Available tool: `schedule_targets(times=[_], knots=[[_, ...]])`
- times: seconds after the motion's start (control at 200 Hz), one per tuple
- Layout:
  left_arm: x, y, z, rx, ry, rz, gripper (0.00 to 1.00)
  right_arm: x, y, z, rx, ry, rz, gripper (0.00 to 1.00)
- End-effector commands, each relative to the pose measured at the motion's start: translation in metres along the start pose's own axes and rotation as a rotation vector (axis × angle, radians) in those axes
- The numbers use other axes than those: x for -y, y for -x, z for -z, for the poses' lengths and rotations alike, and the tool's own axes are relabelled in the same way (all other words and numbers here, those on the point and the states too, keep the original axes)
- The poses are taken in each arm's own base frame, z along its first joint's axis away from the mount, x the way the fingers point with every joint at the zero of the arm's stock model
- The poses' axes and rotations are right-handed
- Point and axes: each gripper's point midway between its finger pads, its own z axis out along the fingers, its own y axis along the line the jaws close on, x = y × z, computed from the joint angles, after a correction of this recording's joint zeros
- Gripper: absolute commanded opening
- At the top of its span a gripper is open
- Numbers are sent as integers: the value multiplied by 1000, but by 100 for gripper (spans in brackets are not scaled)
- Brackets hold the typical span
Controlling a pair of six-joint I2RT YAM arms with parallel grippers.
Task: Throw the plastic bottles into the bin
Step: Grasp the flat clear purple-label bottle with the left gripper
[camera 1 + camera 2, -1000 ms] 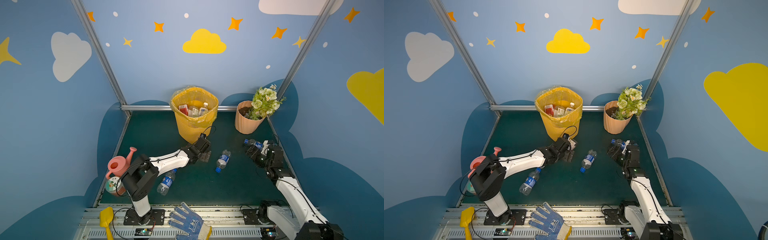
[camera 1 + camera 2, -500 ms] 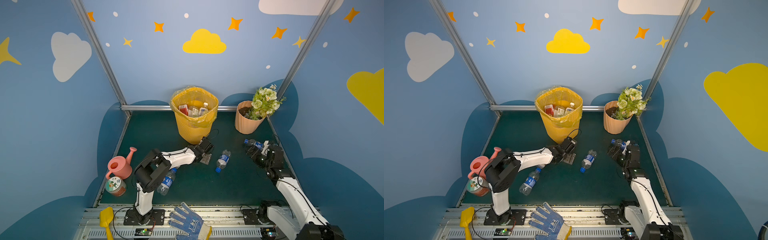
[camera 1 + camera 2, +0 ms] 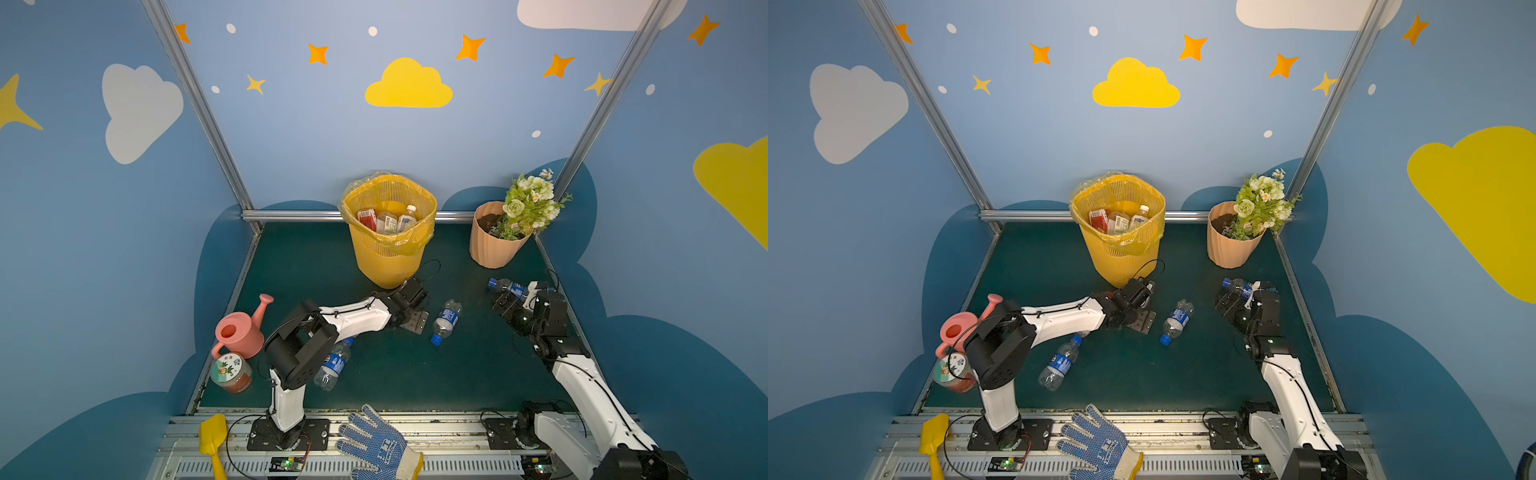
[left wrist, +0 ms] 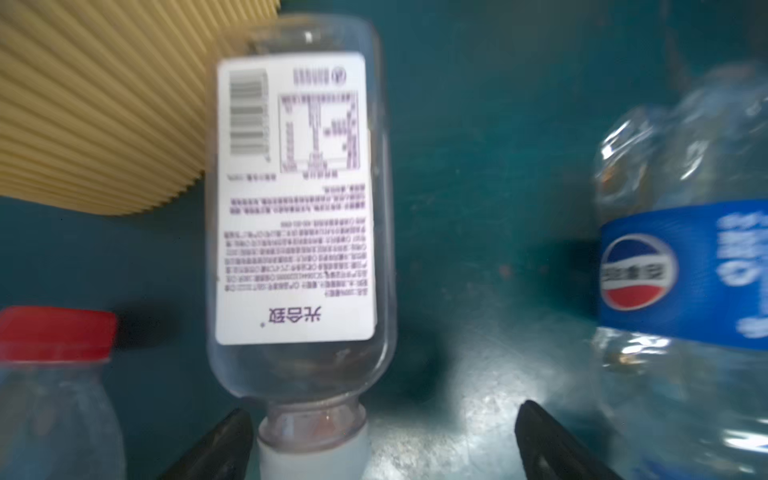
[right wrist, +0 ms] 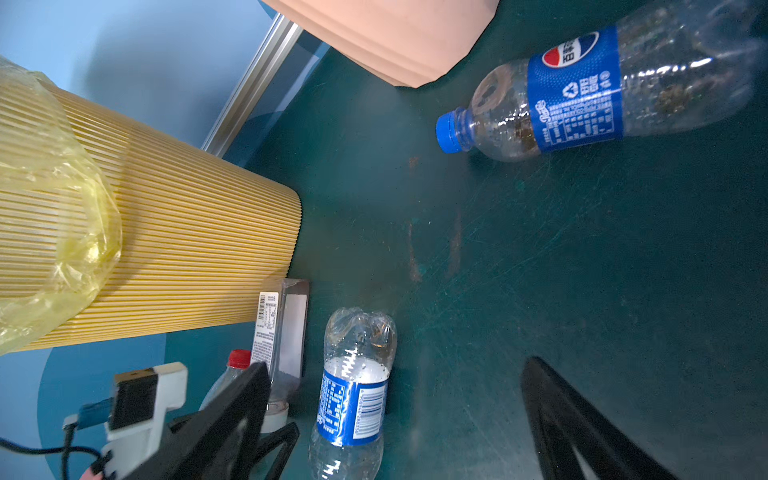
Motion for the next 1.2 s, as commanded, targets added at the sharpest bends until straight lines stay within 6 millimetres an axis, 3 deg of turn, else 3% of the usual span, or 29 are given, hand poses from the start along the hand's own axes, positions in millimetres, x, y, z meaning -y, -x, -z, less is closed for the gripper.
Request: schedule_targets(times=[0.0, 0.315, 0.596, 0.956, 1.196], knots=[[-8, 11, 8, 9, 59, 21, 100, -8, 8, 2, 14, 13, 8, 92], [-20, 24, -15, -6, 168, 23, 100, -6, 8, 5, 20, 1, 19, 92], [-13, 27, -31, -12, 154, 13, 99, -2, 8, 7, 30, -9, 20, 92], [-7, 12, -24, -35, 109, -21, 66, -1, 5, 7, 26, -8, 15, 92], [-7, -12, -4, -50, 83, -29, 63, -1, 5, 9, 28, -6, 16, 92]])
